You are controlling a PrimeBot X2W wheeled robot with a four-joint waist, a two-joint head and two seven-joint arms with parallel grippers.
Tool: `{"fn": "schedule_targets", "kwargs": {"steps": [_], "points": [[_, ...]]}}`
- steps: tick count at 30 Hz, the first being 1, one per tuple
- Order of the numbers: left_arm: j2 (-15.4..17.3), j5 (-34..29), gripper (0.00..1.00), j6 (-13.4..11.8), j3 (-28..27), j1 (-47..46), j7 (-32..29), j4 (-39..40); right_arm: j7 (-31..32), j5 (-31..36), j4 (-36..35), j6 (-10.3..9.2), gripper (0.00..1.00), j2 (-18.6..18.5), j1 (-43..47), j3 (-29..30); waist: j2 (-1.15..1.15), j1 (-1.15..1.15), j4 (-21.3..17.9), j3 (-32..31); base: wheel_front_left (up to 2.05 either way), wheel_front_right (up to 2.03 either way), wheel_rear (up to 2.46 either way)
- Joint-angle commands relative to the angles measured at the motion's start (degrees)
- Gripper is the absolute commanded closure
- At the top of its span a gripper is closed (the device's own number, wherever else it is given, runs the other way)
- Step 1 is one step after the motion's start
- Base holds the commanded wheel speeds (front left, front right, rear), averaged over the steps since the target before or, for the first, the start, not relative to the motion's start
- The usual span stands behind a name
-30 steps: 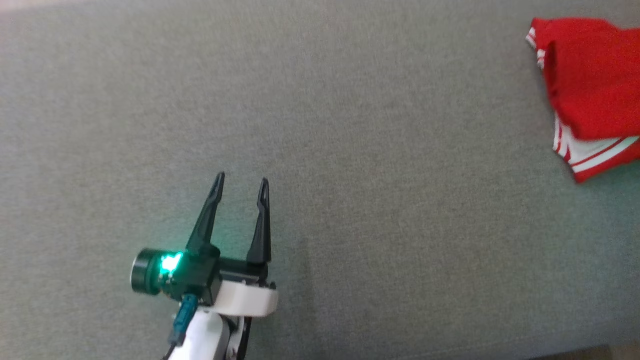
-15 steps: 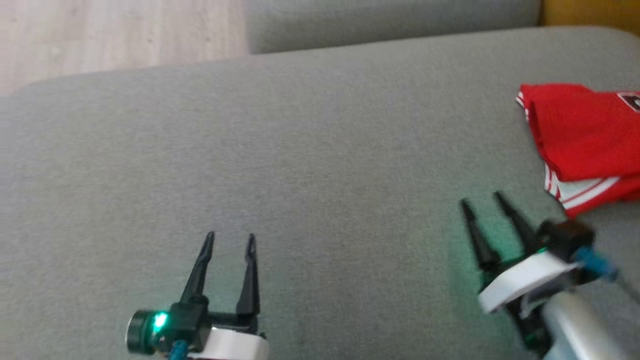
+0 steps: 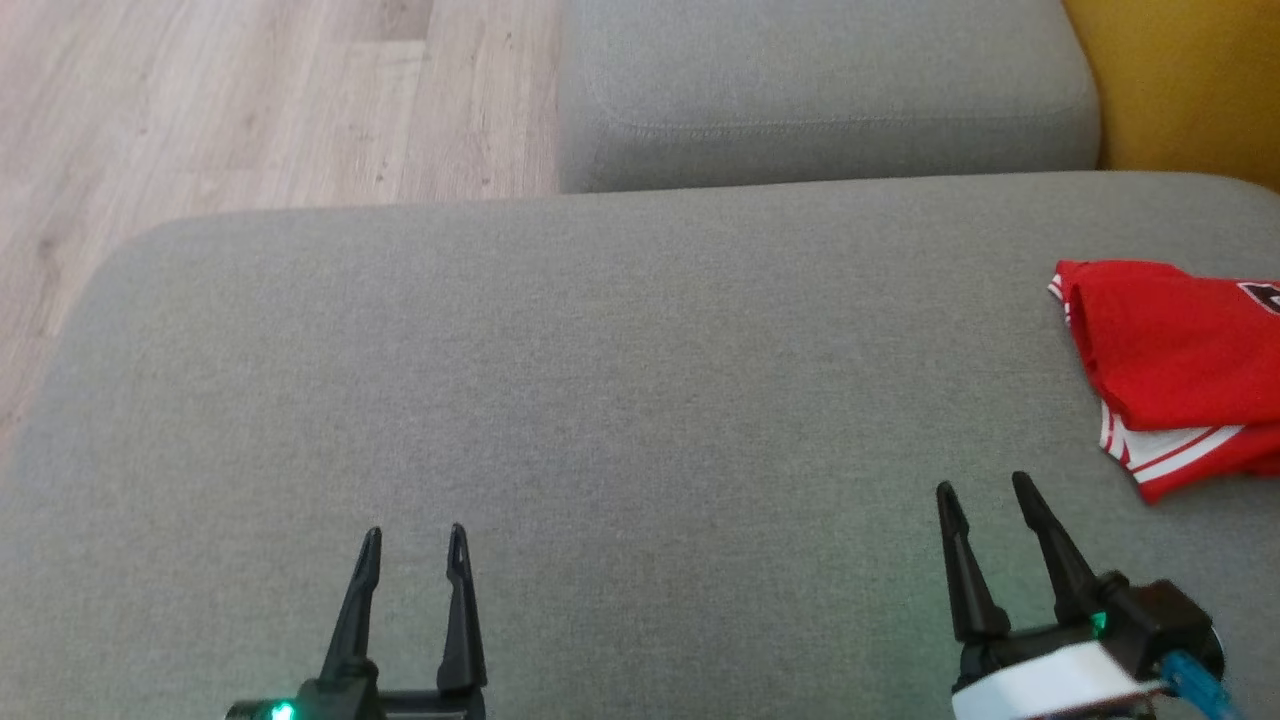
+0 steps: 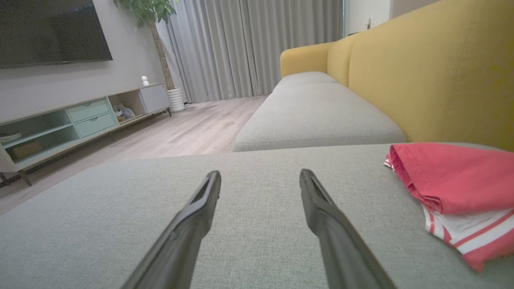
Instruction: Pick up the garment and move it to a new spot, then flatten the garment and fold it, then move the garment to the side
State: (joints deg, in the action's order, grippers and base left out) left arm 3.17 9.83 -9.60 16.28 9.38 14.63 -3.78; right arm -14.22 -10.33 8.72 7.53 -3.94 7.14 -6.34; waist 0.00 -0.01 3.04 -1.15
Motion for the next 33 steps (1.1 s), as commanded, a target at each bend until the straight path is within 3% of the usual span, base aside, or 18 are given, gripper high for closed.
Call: {"fn": "schedule_targets", "kwargs": {"steps": [1,18,19,24,33], "points": [[-0.3,-0.8,0.0,-0.3,-2.4,-1.5,0.4,2.8,-0.8,1.5,-3.1,-0.04,0.0,-0.1,-1.4,-0.8,0.0,0.01,-0.2,-0.4,0.0,0.0,0.0],[-0.3,-2.8,0.0,1.3,-4.7,0.9,0.4,3.4,-0.8,3.7,-4.5,-0.04,0.0,1.0,0.0,-2.0,0.0,0.01,-1.4,-1.2,0.0,0.0,0.0],[0.0,-2.4,1.0,1.1,-2.9,2.4,0.0,1.8,0.0,3.3,-2.4,0.0,1.0,1.2,1.8,-0.6,0.0,0.01,-1.4,-1.2,0.0,0.0,0.0],[0.0,-2.2,1.0,1.0,-2.8,3.5,0.0,-2.2,0.1,3.2,1.6,0.0,1.0,1.2,2.5,-0.8,0.0,0.01,-1.5,-1.2,0.0,0.0,0.0],[0.4,4.2,1.0,2.0,-3.7,2.5,-1.1,-2.7,1.1,-3.2,2.0,0.0,1.0,0.8,1.7,-0.4,0.0,0.01,-1.6,-1.0,0.0,0.0,0.0]]}}
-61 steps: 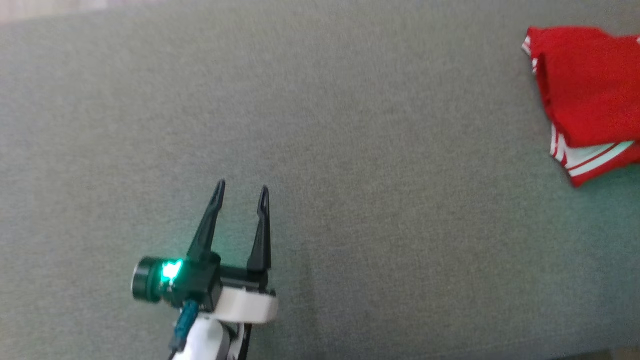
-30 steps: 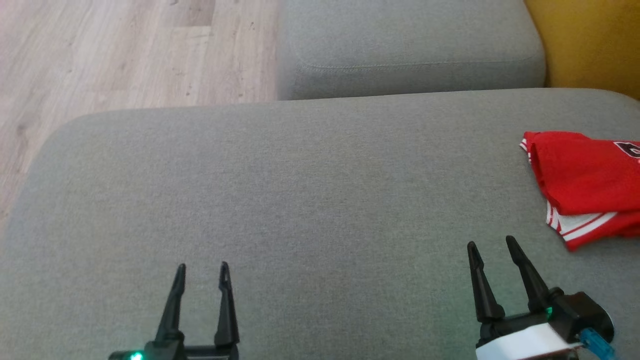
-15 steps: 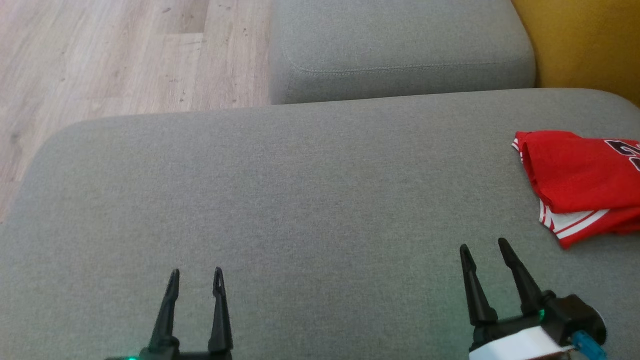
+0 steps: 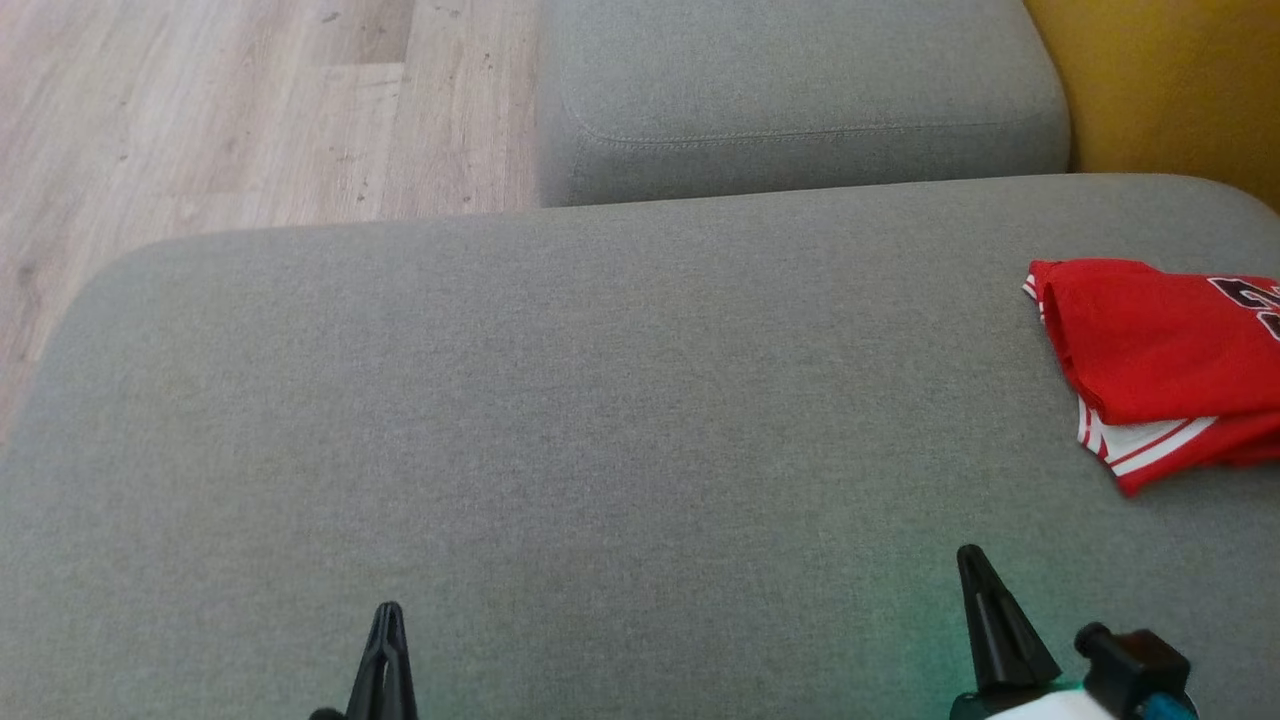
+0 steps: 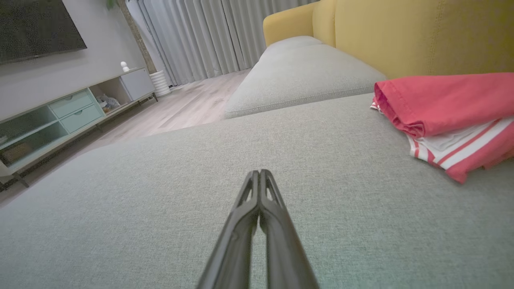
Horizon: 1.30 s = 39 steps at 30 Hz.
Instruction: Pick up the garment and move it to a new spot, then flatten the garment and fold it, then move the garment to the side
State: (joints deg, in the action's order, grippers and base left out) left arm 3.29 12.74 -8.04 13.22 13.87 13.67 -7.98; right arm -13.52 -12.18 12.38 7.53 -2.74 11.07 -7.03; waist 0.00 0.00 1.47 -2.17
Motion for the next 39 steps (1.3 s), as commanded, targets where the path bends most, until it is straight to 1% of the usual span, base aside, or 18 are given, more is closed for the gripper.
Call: {"fn": "schedule_targets", "kwargs": {"steps": [1,31,37,39], "points": [[0.3,2.0,1.0,0.6,-0.7,-2.2,-0.2,1.4,0.5,-2.1,-1.6,0.0,1.0,-0.5,-2.4,0.3,0.0,0.0,0.0,0.0,0.0,0.0,0.0],[1.2,23.4,1.0,4.6,-4.2,-7.0,-4.2,-0.8,4.5,-23.6,-0.8,-0.01,1.0,-1.4,-6.2,2.4,0.0,0.0,-0.4,0.6,0.0,0.0,0.0],[1.3,26.9,1.0,5.2,-4.8,-7.7,-5.0,-1.1,5.2,-27.1,-0.7,-0.02,1.0,-1.5,-6.9,2.8,0.0,0.0,-0.5,0.7,0.0,0.0,0.0],[1.3,29.0,1.0,5.6,-5.3,-8.1,-5.4,-1.2,5.6,-29.2,-0.6,-0.02,1.0,-1.5,-7.3,3.1,0.0,0.0,-0.5,0.8,0.0,0.0,0.0]]}}
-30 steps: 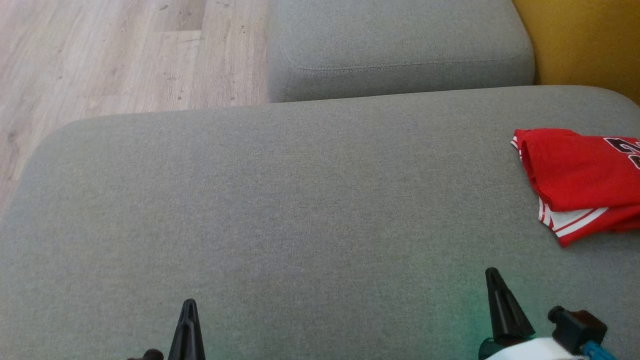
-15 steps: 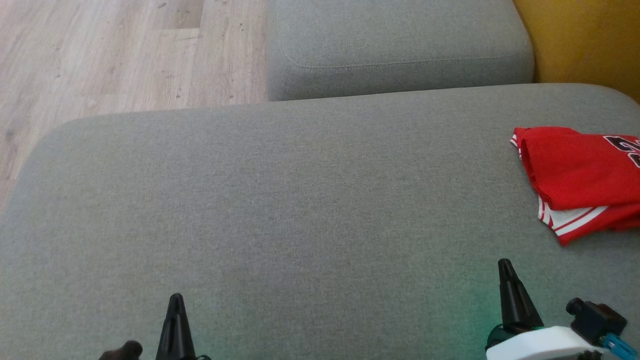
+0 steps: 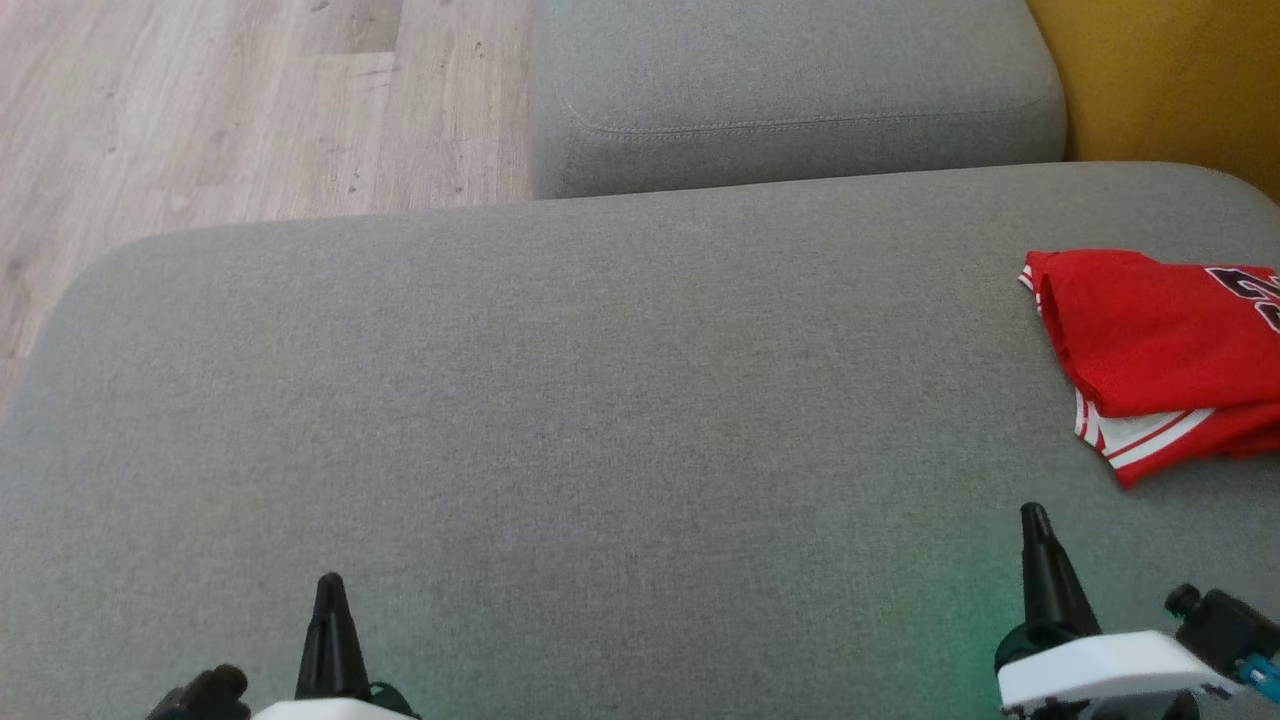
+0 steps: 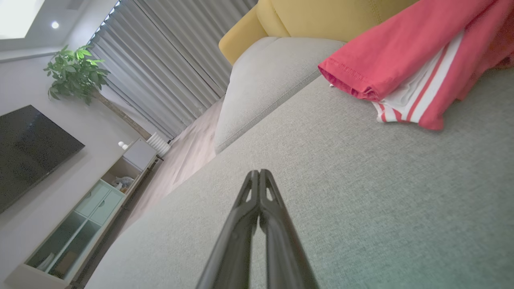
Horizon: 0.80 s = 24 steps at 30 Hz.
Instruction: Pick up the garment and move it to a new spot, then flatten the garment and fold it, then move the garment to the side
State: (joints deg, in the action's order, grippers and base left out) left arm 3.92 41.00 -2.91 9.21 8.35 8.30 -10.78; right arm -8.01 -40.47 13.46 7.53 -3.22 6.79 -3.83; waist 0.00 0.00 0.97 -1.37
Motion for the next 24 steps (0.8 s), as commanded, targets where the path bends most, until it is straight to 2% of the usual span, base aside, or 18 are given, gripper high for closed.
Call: {"fn": "schedule_targets", "kwargs": {"steps": [1,24], "points": [[0.7,1.5,1.0,0.6,-1.4,-2.8,-0.2,1.5,0.3,-1.6,-1.7,-0.02,1.0,-1.1,-3.1,0.0,0.0,0.0,0.0,0.0,0.0,0.0,0.0],[0.9,17.3,1.0,3.6,-4.7,-6.2,-3.8,0.1,3.8,-17.5,-1.1,-0.02,1.0,-1.3,-6.0,2.2,0.0,0.0,-0.3,0.5,0.0,0.0,0.0]]}}
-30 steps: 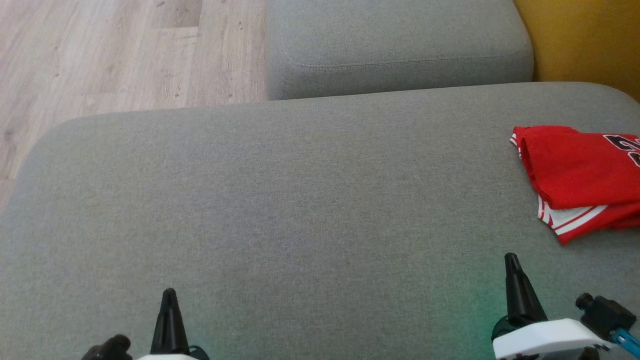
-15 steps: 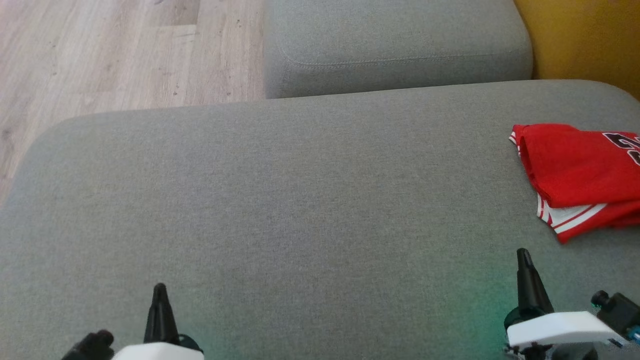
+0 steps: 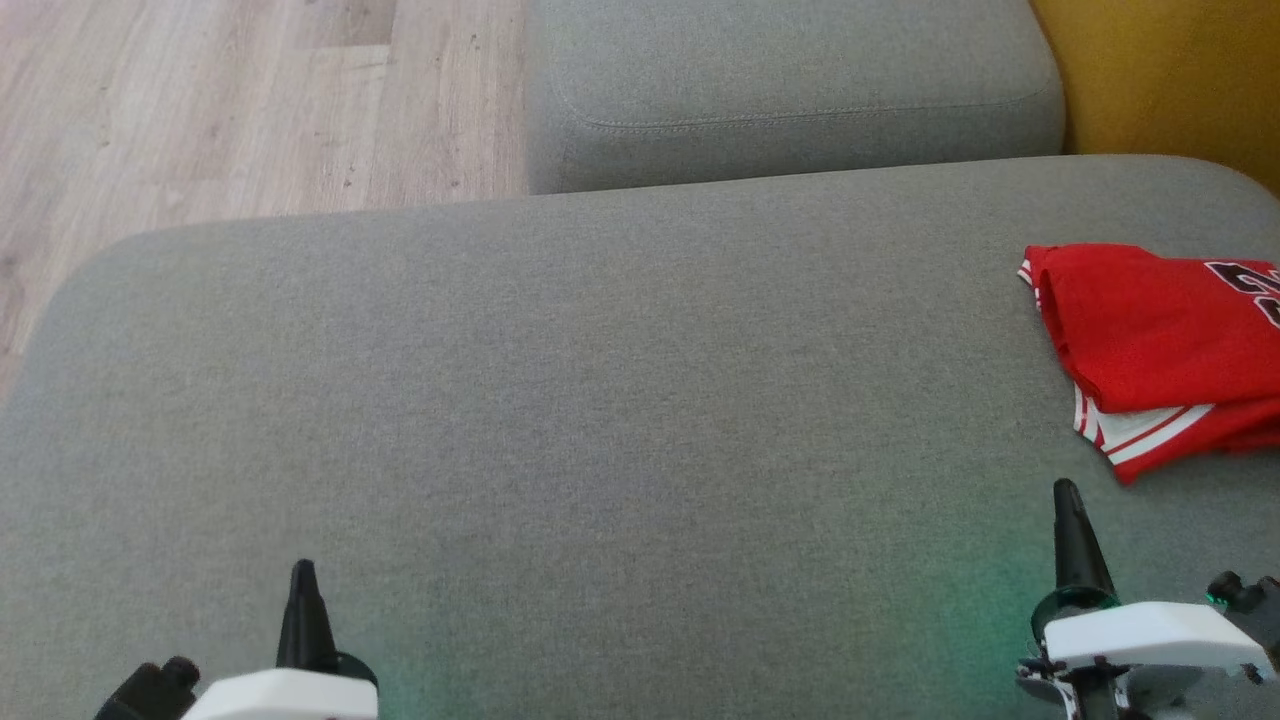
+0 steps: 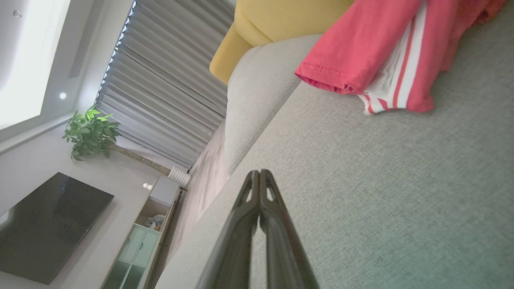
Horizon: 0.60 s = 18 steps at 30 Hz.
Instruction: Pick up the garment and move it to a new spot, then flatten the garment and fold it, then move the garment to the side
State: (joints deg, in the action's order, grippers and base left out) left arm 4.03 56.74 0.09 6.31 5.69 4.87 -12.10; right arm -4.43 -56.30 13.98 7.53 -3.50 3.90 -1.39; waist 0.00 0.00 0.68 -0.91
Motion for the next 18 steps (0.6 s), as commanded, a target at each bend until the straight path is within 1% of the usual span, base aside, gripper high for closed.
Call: {"fn": "schedule_targets", "kwargs": {"steps": [1,18], "points": [[0.8,2.2,1.0,0.7,-2.0,-3.7,-0.5,1.4,0.4,-2.4,-1.5,-0.02,1.0,-1.0,-3.2,-0.2,0.0,0.0,0.0,0.0,0.0,0.0,0.0],[0.8,13.1,1.0,2.8,-4.4,-6.2,-3.2,0.4,3.0,-13.3,-1.1,-0.03,1.0,-1.1,-5.3,1.5,0.0,0.0,-0.2,0.4,0.0,0.0,0.0]]}}
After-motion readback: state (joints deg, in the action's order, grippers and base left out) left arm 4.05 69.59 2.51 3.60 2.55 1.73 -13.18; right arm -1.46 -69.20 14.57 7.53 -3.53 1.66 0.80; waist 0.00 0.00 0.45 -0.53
